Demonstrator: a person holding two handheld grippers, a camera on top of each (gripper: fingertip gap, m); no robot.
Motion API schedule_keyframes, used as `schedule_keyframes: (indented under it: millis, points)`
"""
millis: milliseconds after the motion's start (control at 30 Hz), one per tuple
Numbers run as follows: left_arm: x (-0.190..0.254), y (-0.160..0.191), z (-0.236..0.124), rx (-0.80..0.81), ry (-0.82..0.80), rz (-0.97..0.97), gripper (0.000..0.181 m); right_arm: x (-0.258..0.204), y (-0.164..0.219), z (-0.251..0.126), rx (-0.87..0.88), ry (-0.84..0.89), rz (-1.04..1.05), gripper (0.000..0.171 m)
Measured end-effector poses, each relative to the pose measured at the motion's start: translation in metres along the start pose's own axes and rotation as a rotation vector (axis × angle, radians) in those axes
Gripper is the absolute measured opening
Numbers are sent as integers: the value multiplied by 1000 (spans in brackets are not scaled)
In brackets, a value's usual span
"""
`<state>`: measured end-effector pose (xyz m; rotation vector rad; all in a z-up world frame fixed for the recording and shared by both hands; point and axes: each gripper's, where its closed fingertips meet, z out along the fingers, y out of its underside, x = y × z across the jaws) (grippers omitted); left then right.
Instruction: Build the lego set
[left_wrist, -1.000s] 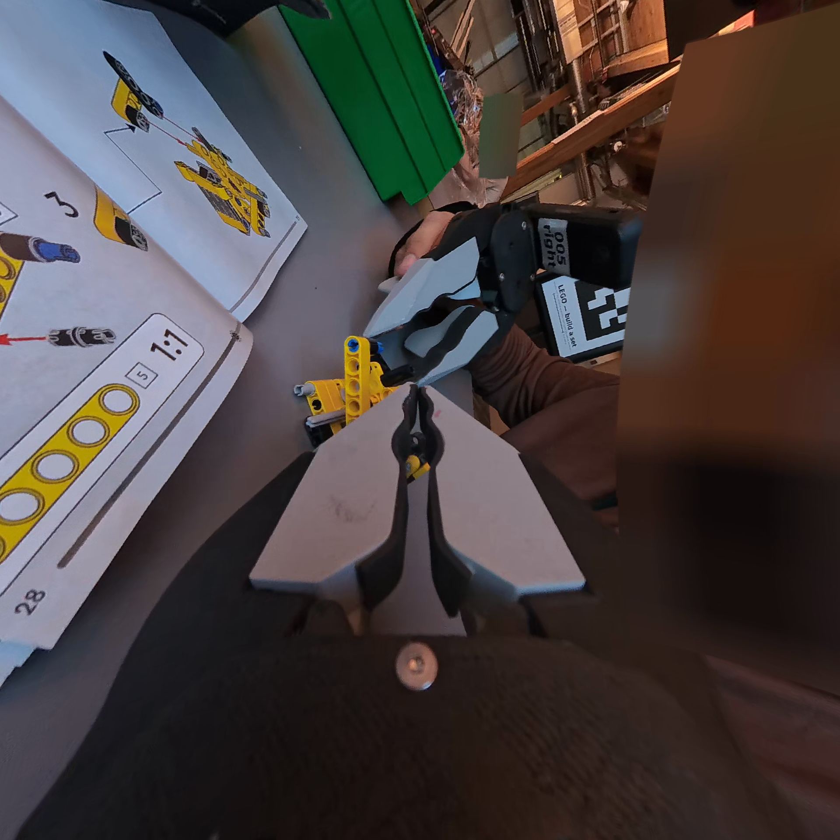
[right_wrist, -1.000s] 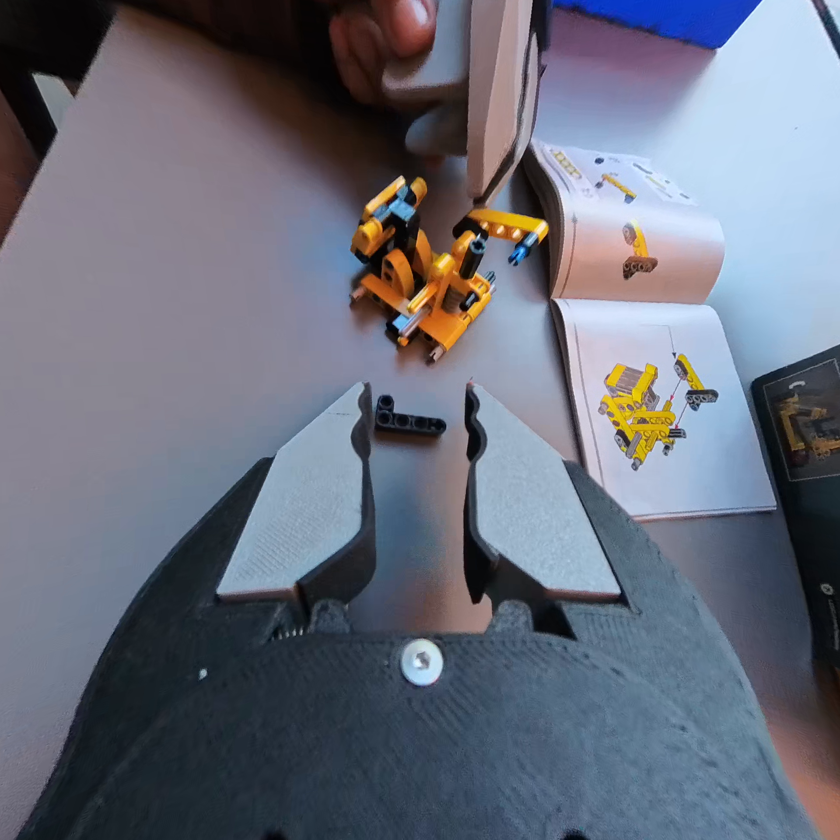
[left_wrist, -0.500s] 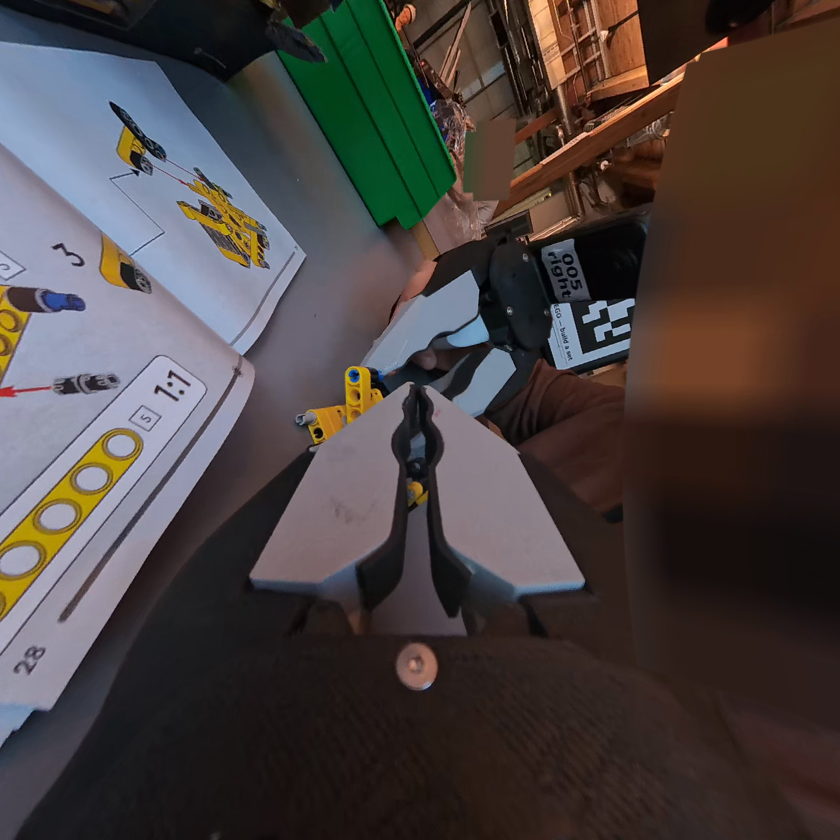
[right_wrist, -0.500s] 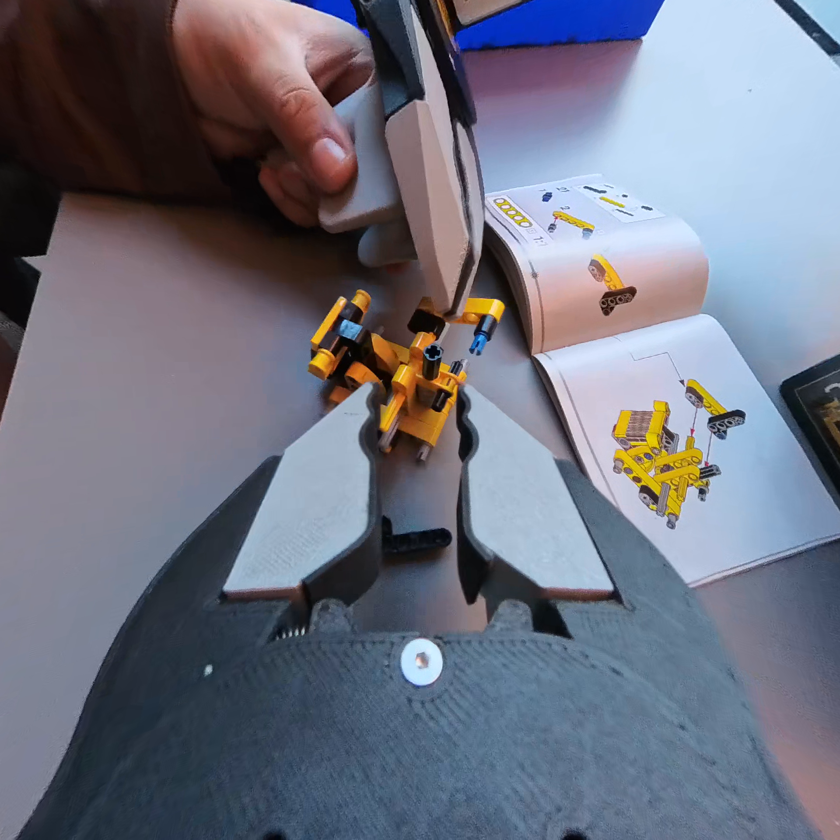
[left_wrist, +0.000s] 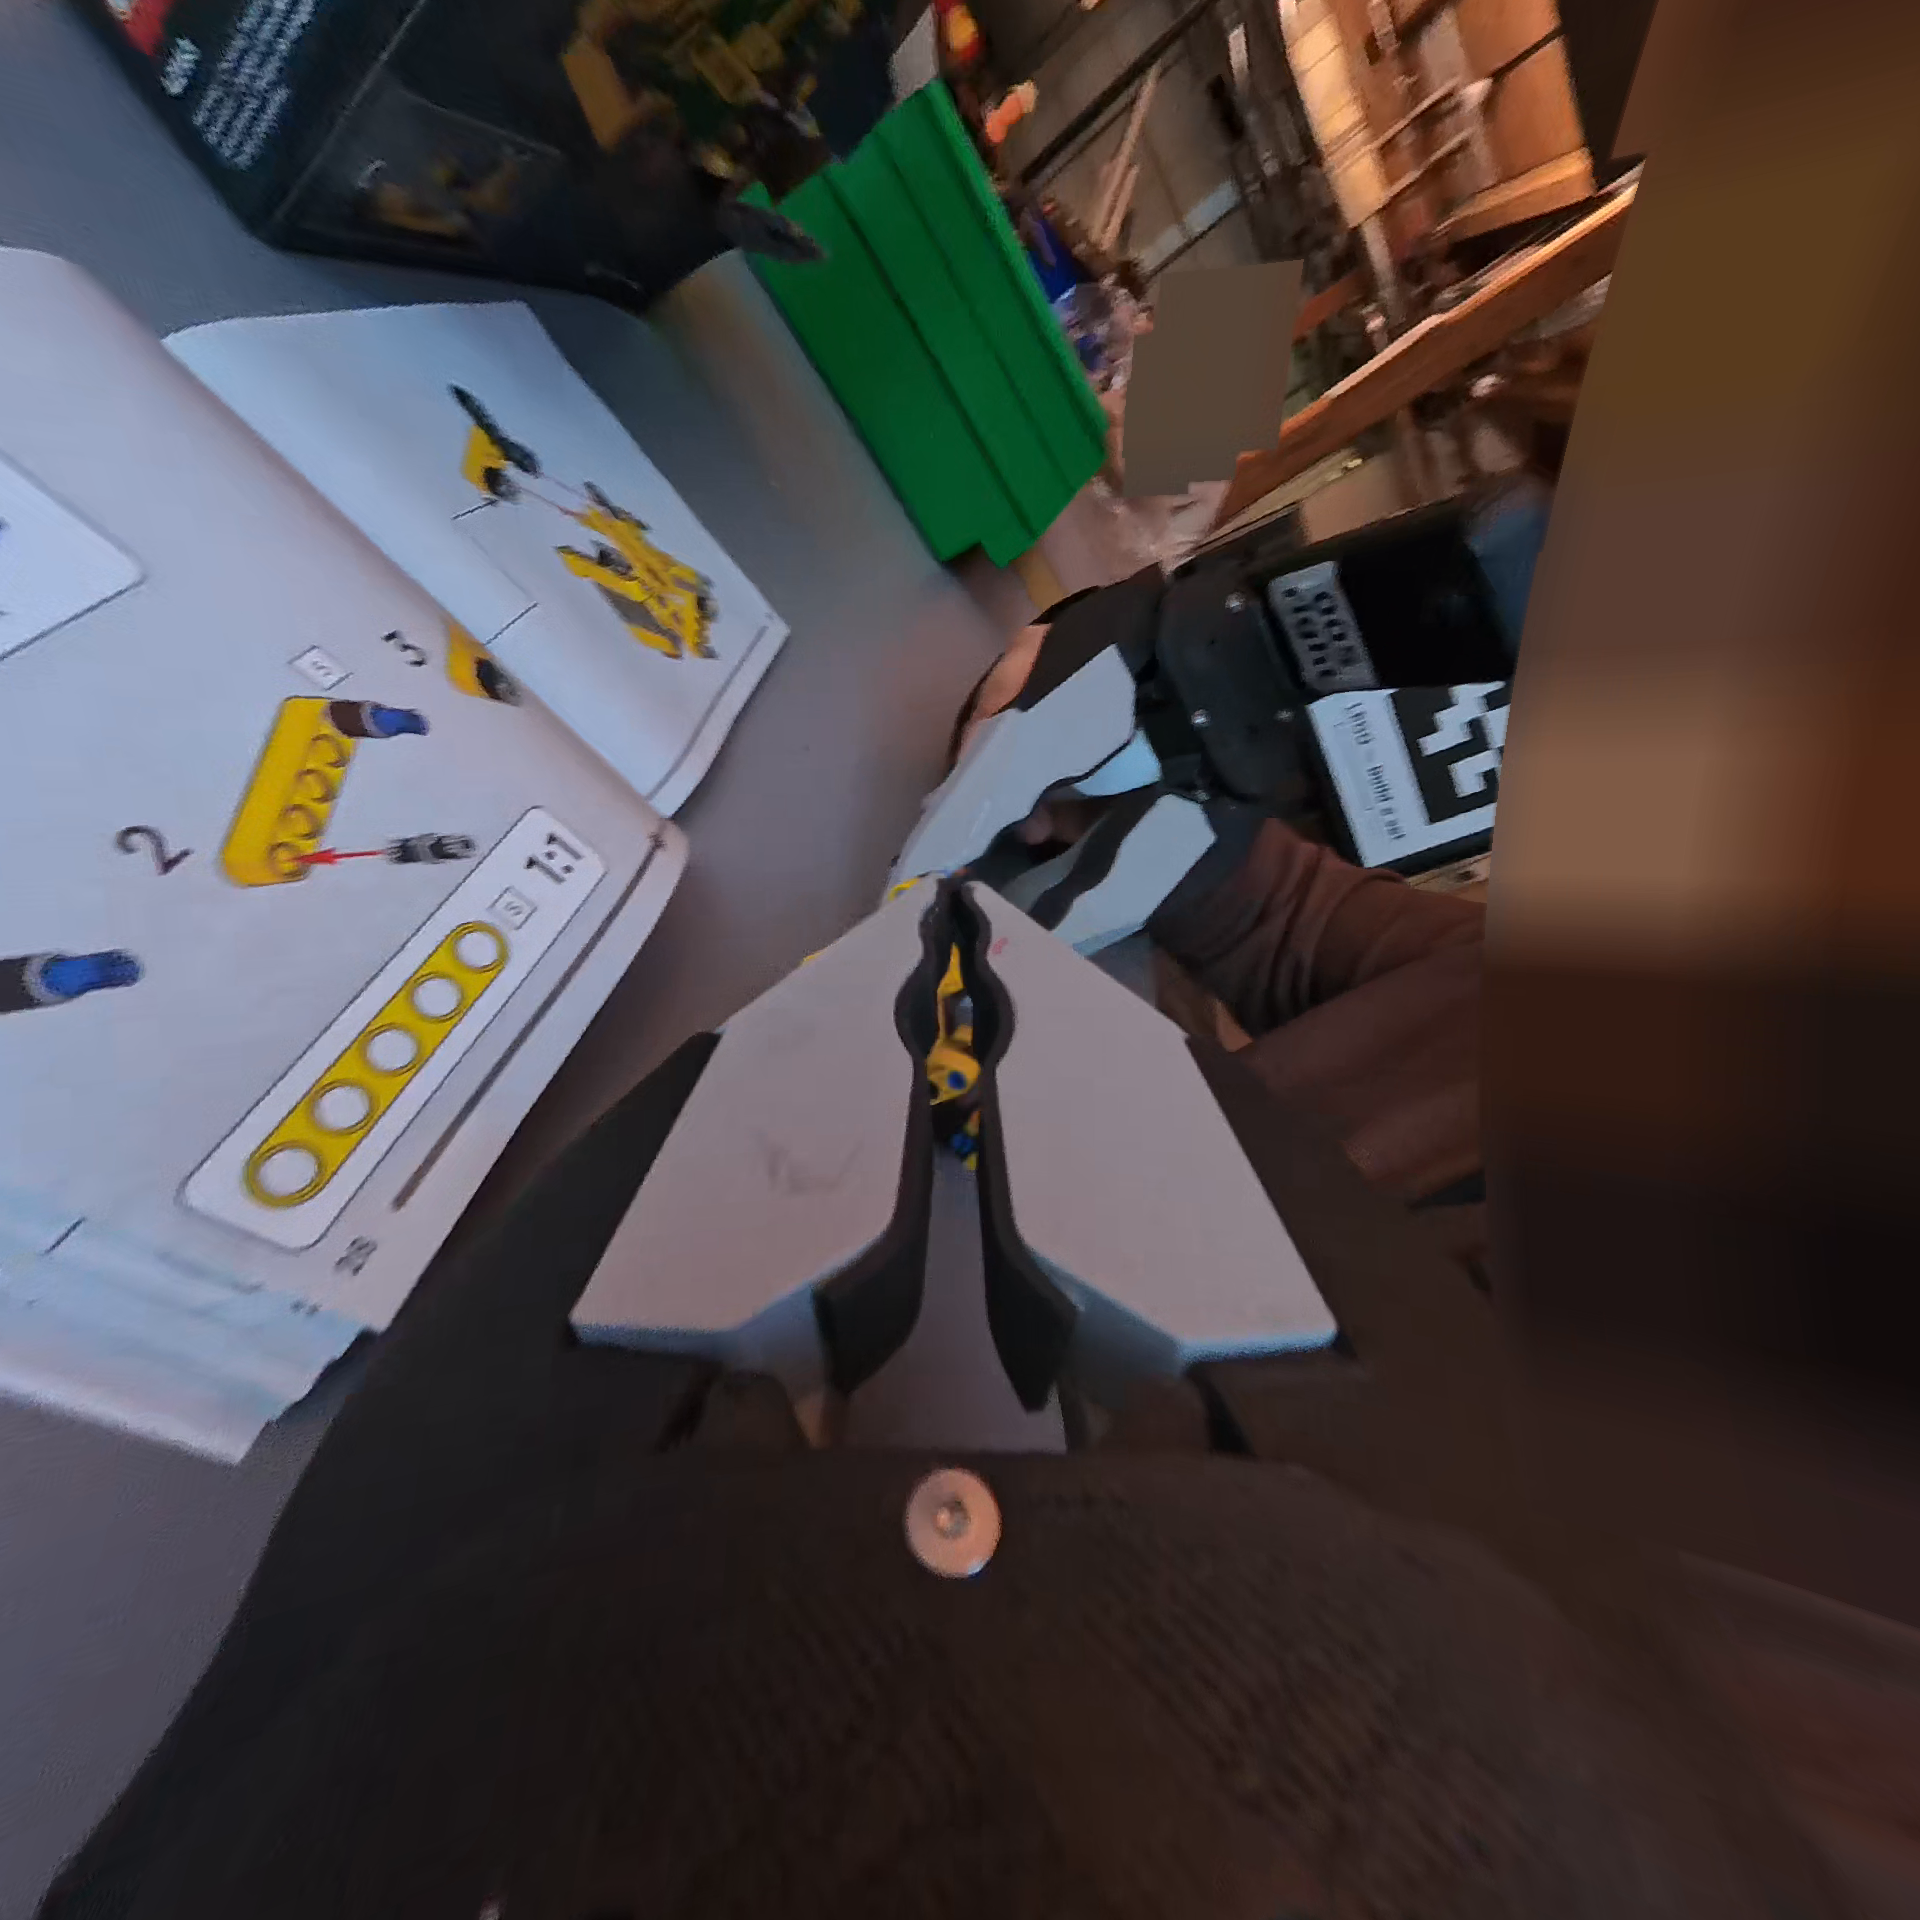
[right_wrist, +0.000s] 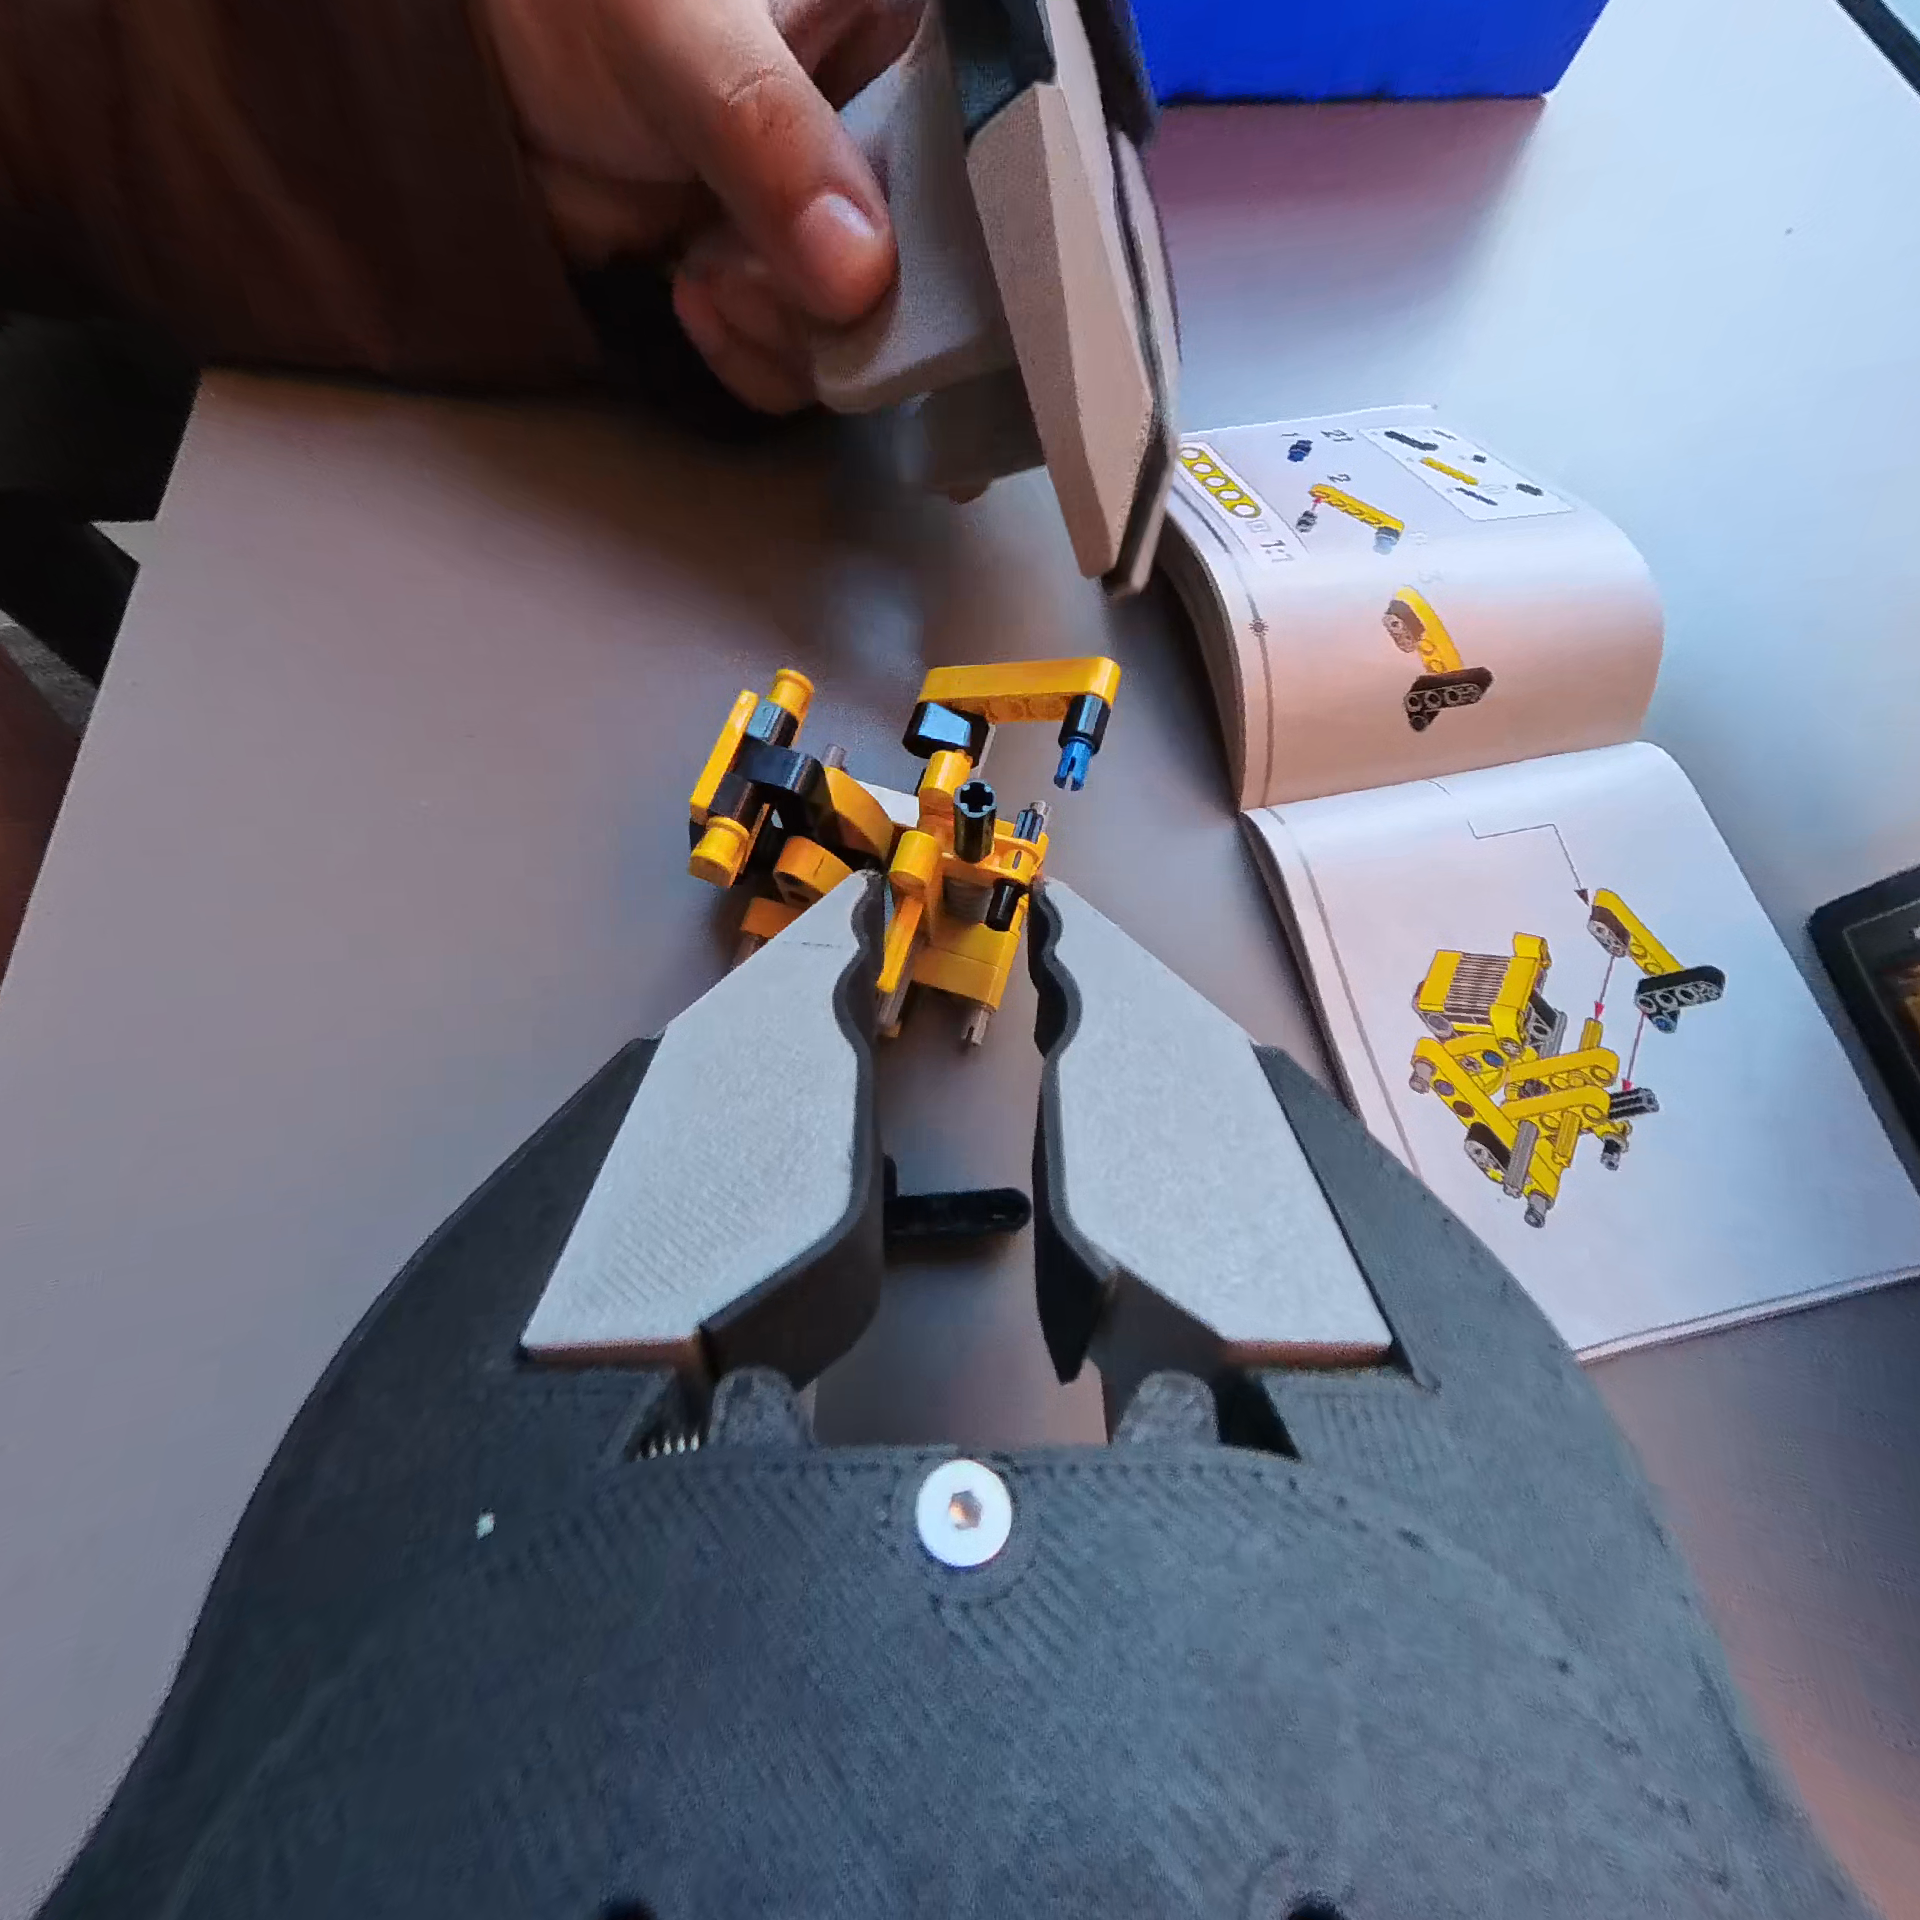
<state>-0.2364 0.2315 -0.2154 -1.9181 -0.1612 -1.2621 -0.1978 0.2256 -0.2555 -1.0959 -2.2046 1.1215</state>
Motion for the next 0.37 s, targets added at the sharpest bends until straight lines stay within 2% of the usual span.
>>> schedule_keyframes:
  millis: [33, 67, 100, 367]
  points:
    - [-3, 2, 0, -19, -22, 3, 5, -1, 0, 0, 0, -6, -5, 24]
    - [-2, 5, 2, -38, -18, -6, 15, -2, 0, 0, 1, -13, -12, 24]
    - [2, 8, 5, -51, 13, -21, 17, -3, 0, 0, 1, -14, -19, 24]
    - [5, 13, 8, -68, 68, -76, 8, -6, -1, -2, 12, -8, -80, 24]
